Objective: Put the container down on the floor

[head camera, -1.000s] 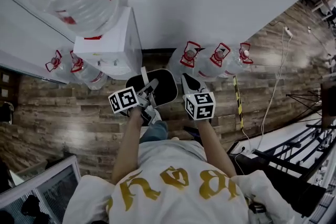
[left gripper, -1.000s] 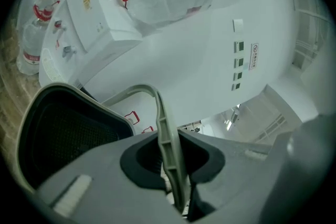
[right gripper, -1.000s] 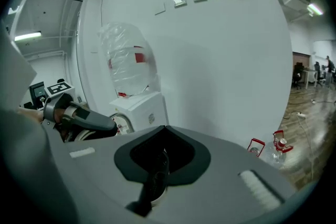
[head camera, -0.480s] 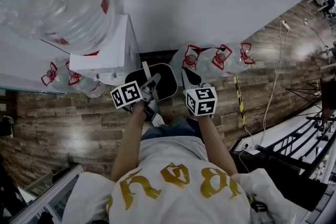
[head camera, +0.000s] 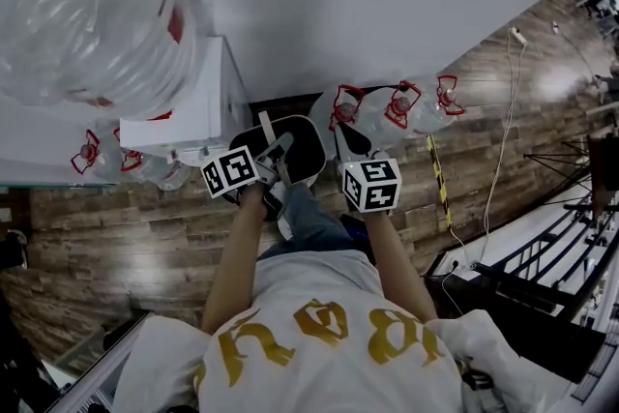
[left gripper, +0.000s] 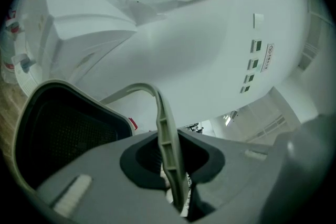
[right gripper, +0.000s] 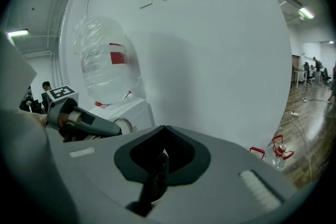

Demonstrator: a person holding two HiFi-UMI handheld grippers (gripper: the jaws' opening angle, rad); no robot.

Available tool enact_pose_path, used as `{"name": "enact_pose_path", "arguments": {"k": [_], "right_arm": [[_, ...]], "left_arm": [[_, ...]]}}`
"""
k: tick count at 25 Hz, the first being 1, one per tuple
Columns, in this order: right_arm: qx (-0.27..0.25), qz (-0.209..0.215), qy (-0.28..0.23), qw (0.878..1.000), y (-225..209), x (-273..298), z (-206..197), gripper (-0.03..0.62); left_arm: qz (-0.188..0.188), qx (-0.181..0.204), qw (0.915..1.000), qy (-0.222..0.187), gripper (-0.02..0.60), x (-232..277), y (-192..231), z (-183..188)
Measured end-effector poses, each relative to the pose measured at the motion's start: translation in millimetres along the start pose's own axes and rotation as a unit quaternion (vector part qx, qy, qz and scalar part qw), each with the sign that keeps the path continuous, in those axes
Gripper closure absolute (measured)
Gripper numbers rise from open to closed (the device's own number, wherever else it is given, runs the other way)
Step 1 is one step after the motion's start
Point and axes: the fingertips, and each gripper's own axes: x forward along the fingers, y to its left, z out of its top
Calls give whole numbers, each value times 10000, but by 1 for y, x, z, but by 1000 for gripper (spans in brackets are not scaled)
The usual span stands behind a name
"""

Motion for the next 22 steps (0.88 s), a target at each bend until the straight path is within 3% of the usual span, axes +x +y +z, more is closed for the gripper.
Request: {"name": "enact_pose_path", "arguments": {"k": [11, 22], "right_arm": [[59, 148, 188, 9997, -11, 27, -13, 566], [50, 251, 552, 9981, -23, 52, -35, 566]], "left_arm": [[159, -36, 9998, -61, 531, 16, 14, 10], [429, -220, 9988, -78, 532, 31, 55, 18]]}}
